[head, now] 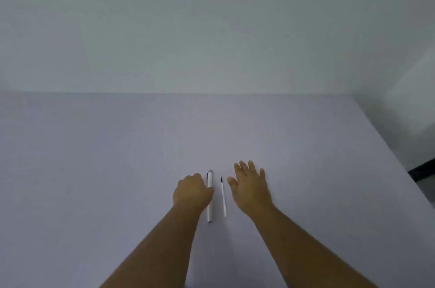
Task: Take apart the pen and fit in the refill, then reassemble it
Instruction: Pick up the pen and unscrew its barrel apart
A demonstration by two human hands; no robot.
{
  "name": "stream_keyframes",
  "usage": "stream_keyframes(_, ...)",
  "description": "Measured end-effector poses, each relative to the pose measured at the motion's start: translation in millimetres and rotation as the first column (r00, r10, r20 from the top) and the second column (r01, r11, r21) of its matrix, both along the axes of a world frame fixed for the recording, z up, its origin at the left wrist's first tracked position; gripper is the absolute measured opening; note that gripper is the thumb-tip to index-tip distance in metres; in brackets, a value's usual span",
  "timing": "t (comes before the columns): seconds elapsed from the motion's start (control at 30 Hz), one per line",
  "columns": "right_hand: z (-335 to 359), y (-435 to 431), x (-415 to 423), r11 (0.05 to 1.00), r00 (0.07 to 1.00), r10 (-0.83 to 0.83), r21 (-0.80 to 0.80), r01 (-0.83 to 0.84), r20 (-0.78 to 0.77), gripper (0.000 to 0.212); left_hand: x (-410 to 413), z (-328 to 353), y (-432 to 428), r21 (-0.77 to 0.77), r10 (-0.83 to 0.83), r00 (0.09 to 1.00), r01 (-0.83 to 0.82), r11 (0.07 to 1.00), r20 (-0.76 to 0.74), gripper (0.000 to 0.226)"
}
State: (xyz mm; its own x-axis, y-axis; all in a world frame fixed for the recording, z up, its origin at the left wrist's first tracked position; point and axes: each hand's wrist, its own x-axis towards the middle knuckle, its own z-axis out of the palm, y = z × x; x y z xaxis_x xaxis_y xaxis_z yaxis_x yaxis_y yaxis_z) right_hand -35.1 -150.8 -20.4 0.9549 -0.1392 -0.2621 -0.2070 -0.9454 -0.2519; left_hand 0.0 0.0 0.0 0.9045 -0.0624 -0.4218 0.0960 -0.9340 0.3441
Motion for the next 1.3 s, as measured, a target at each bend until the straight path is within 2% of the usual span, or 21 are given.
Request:
stream_keyframes(0.1,-9,2,-3,1.0,1.0,-0.003,0.008,0.003,0.012,0.055,-7,-14,0,-0.078,0.069,0.99,-0.079,0.994,-0.123,0.026)
stream_keyframes(0.27,-18,6,-9,0.999,1.0,-0.002,0.043,0.001,0.023,0.053,-11,-24,-3,-0.103,0.104,0.986,-0.118,0.988,-0.131,0.016)
stream_keyframes(0.37,-15,9,-8,0.995,0.99,-0.007,0.097,-0.007,0.138,0.046,-11,-23,-2,-0.176,0.143,0.982,-0.163,0.971,-0.123,0.016)
stream_keyframes(0.43,-8,15,-4,0.974,0.971,-0.097,0.22,0.047,0.219,0.035,-12,-20,-2,-0.254,0.147,0.985,-0.165,0.953,-0.089,0.013)
stream_keyframes(0.5,5,22,3,0.895,0.952,-0.265,0.407,0.183,0.155,0.029,-12,-16,-4,-0.309,0.111,0.994,-0.112,0.944,-0.021,0.013)
stream_keyframes(0.57,16,26,13,0.752,0.917,-0.399,0.57,0.332,-0.007,0.033,-12,-11,-7,-0.334,0.041,0.998,-0.023,0.942,0.049,0.014)
stream_keyframes(0.67,26,26,27,0.575,0.848,-0.514,0.681,0.454,-0.13,0.034,-9,-6,-10,-0.382,-0.007,0.997,0.037,0.923,0.078,0.012)
stream_keyframes(0.77,32,14,37,0.32,0.703,-0.687,0.792,0.52,-0.185,0.032,-6,-3,0,-0.337,-0.07,0.996,0.086,0.938,0.059,0.012)
stream_keyframes(0.8,32,7,38,0.344,0.705,-0.691,0.783,0.518,-0.163,0.031,-6,-4,5,-0.333,-0.063,0.997,0.072,0.94,0.036,0.013)
stream_keyframes(0.83,31,-1,37,0.471,0.764,-0.635,0.727,0.499,-0.113,0.031,-6,-6,11,-0.352,-0.037,0.999,0.04,0.935,0.015,0.013)
stream_keyframes(0.9,26,-13,31,0.775,0.903,-0.425,0.49,0.398,-0.061,0.031,-6,-8,19,-0.391,0.023,1.0,-0.025,0.92,-0.009,0.015)
stream_keyframes(0.93,21,-14,25,0.852,0.934,-0.348,0.386,0.353,-0.085,0.029,-6,-8,22,-0.395,0.037,0.999,-0.039,0.918,-0.012,0.019)
stream_keyframes(1.0,10,-14,14,0.9,0.943,-0.295,0.289,0.327,-0.152,0.023,-6,-9,23,-0.399,0.035,0.999,-0.037,0.916,-0.012,0.026)
stream_keyframes(1.07,1,-11,7,0.917,0.941,-0.292,0.23,0.325,-0.169,0.029,-7,-9,22,-0.391,0.022,1.0,-0.018,0.92,0.006,0.028)
stream_keyframes(1.3,-5,-10,1,0.917,0.936,-0.313,0.207,0.342,-0.161,0.036,-14,-10,18,-0.399,-0.002,1.0,0.008,0.917,0.016,0.022)
